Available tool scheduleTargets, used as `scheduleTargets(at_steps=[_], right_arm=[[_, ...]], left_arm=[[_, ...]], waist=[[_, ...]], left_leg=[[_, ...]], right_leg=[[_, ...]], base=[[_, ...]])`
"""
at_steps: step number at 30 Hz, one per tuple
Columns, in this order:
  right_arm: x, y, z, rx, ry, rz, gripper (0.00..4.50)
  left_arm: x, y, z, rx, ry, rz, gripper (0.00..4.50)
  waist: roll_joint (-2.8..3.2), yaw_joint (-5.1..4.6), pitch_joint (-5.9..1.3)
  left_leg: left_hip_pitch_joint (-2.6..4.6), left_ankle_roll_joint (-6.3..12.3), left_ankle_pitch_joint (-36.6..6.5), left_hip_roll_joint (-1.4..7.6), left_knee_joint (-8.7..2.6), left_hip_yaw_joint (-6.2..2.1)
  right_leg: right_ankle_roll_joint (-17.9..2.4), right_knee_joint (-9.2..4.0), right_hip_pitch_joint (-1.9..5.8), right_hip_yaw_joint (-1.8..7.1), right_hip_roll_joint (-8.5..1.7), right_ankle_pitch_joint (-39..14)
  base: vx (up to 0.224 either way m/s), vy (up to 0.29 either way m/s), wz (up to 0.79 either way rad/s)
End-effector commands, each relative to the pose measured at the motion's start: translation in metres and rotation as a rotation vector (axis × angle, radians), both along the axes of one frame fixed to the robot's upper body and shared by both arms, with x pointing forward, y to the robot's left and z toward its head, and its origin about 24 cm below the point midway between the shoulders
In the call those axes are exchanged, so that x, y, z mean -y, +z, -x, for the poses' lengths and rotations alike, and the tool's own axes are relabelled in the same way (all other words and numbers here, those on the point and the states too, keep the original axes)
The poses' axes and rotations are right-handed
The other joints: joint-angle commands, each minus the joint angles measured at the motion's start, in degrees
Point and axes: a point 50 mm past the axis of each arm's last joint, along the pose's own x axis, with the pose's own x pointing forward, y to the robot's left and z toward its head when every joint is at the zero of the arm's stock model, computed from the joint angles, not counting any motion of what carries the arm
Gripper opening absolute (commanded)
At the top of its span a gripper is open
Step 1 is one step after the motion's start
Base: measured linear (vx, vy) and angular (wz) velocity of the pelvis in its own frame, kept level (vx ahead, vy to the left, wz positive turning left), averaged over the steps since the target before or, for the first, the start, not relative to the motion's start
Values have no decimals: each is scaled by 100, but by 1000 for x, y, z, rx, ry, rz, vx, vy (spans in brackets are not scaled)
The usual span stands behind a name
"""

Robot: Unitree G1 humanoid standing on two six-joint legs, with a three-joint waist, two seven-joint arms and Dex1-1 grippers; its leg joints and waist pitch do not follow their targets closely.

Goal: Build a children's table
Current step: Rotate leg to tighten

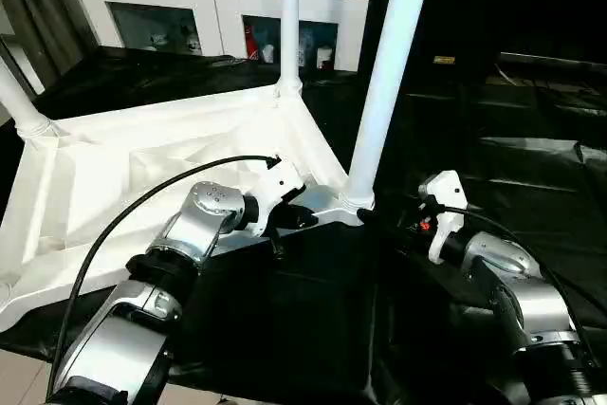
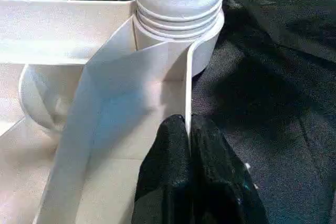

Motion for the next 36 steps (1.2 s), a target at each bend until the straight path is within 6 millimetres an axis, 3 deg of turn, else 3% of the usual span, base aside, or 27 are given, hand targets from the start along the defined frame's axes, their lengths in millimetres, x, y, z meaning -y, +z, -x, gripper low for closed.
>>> scheduleTargets(at_steps=[1,36], right_arm=[[2,4,-1,12,-9,-4,344],[2,4,-1,12,-9,-4,344]], left_arm=[[-7,-12,6,-43,14,-17,0],[-7,-12,6,-43,14,-17,0]], waist=[[-63,26,-264],[-61,31,-276]], left_leg=[[45,209,-1248,57,-378,-27],[51,260,-1138,55,-360,-25]], right_leg=[[-1301,-411,244,58,-73,-474],[-1362,-390,256,56,-73,-323]], base=[[0,0,0],[0,0,0]])
